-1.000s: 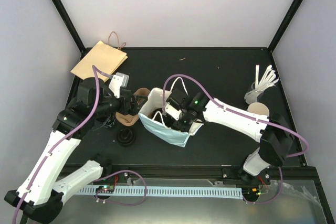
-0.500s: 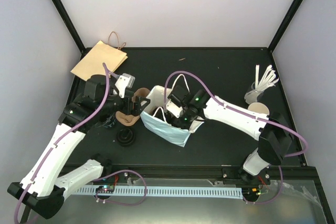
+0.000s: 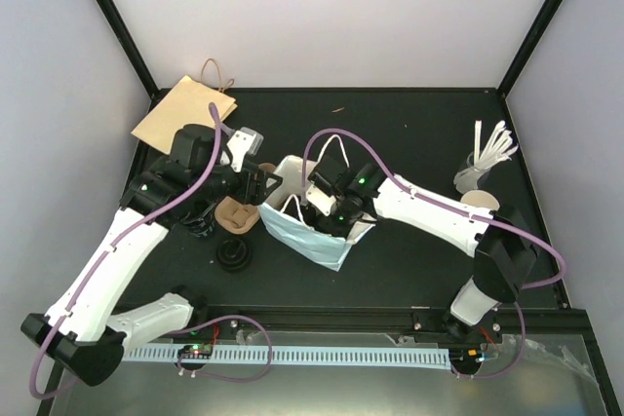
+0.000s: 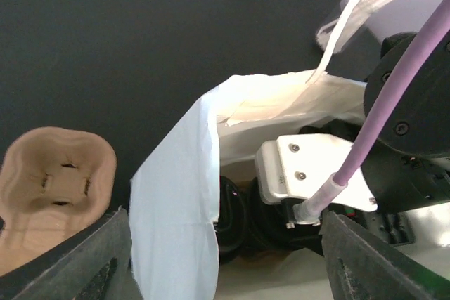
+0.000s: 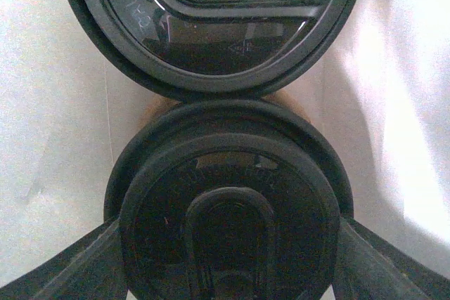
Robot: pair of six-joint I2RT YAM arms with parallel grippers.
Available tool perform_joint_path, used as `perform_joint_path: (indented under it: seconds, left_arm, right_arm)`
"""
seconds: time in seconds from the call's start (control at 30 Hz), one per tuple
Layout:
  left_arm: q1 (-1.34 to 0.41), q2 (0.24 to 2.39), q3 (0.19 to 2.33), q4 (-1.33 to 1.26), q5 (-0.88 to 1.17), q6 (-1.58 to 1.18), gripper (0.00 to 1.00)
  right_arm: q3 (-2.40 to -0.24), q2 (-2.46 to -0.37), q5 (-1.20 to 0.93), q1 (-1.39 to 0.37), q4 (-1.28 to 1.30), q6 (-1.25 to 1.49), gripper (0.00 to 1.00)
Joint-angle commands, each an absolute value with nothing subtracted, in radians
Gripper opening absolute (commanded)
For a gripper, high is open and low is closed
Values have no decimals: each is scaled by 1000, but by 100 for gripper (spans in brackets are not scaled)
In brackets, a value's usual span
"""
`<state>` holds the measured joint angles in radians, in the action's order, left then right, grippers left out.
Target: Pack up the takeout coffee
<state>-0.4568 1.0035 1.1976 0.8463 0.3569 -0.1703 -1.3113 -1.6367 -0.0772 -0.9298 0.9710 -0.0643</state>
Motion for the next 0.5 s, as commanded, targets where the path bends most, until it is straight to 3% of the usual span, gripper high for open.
perform_joint_path:
  seconds: [0.0,0.47]
  left_arm:
    - [-488,1060,1276,924,290,-125,71]
    - [-537,1167,1319,923,124,-85,45]
  right_arm:
    - [-1232,-1755,11,-922,970,-31,67]
    - [-1248,-1782,146,-963,1016,25,67]
